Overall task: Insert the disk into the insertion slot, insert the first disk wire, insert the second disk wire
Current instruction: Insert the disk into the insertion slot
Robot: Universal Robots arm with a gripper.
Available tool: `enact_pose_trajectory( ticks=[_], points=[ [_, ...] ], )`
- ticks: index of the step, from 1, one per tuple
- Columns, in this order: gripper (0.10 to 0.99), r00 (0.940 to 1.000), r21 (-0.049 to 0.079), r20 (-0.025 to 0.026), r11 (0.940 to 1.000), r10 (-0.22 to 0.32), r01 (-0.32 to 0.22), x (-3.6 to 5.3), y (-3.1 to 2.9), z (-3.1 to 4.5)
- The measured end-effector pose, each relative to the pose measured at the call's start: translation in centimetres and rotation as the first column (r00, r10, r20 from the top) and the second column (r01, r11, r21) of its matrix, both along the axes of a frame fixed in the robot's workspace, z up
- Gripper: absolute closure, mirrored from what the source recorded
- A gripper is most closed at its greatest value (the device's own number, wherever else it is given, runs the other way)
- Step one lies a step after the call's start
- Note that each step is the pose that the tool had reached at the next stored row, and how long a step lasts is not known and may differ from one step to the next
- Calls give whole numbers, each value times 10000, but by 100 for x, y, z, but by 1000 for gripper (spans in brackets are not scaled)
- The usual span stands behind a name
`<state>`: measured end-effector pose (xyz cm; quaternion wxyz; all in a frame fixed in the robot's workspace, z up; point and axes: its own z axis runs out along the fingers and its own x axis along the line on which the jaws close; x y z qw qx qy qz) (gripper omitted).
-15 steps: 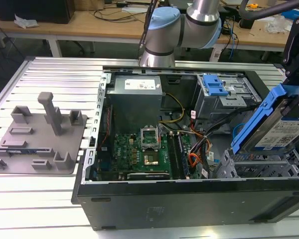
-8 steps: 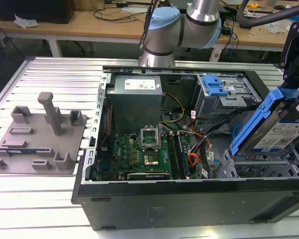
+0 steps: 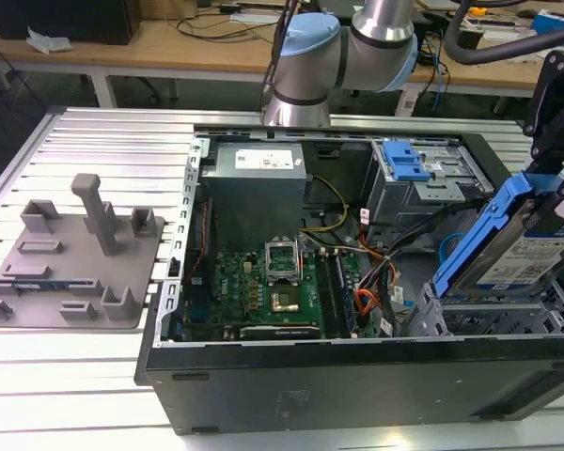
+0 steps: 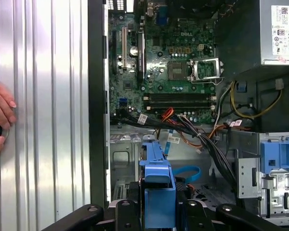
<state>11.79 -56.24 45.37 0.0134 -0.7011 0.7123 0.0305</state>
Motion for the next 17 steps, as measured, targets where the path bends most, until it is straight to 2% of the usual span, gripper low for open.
enact_pose_trajectory(
  ticks=[6,10,17],
  points=[
    [722,10000,1,0,10000,0,0,0,1,-77],
    [722,10000,2,0,10000,1,-1,0,0,-154],
    [722,10000,1,0,10000,5,-5,0,0,-346]
  ],
)
